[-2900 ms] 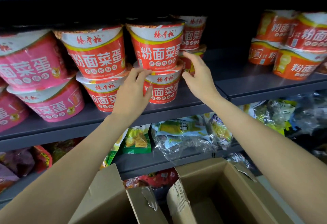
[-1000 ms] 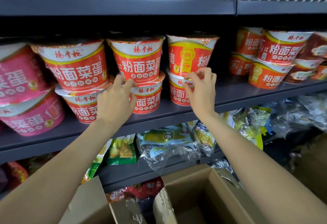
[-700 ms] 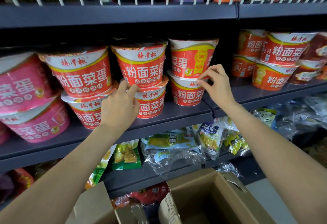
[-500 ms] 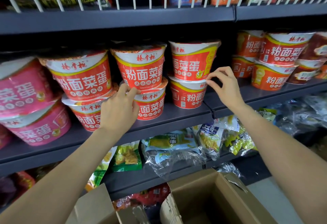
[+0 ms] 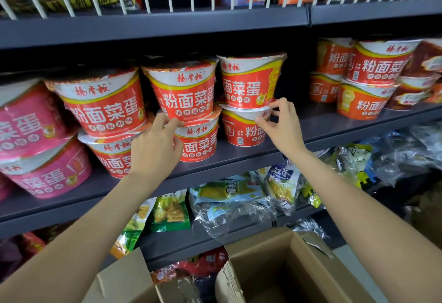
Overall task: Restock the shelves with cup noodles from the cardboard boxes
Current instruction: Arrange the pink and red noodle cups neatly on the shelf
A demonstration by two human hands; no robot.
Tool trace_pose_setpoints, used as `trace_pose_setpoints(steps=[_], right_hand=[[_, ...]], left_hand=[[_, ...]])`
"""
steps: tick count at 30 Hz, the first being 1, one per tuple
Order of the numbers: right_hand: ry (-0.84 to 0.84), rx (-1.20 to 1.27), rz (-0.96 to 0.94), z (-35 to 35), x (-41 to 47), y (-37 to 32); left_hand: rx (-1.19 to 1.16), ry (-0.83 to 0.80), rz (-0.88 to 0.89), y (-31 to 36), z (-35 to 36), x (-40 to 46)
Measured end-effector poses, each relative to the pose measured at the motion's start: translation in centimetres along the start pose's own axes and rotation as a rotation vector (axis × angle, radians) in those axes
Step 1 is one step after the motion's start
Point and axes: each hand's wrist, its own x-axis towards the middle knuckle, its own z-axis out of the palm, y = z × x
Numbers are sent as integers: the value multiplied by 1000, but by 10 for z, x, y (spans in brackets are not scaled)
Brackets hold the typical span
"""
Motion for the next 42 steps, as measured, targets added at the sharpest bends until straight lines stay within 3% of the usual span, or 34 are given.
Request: trace_pose_setpoints(steps=[14,17,21,27,30,32,35,39,42], right_hand=[[170,-158,121,19,3,-26],[262,-43,55,7,5,-31],[202,6,-129,-3,8,-43],[12,30,-121,-4,9,-36],[-16,63,-71,-12,15,-31],[21,231,-13,-21,26,-26],[21,328,134,-39,47,-17],[137,175,42,-39,46,-16],[100,113,-29,-24,40,-17]], left_hand=[[33,197,42,-4,13,0],[-239,199,68,27,9,-2],[-739,-8,-127,96,13,32],[-753,-91,-363,120,62,86],[-686,-101,-260,129,66,76],[-606,-108,-113,135,65,60],[-600,-24,-15,138,64,47],[-750,0,-319,136,70,76],[-827,-56,-349,140,66,89]])
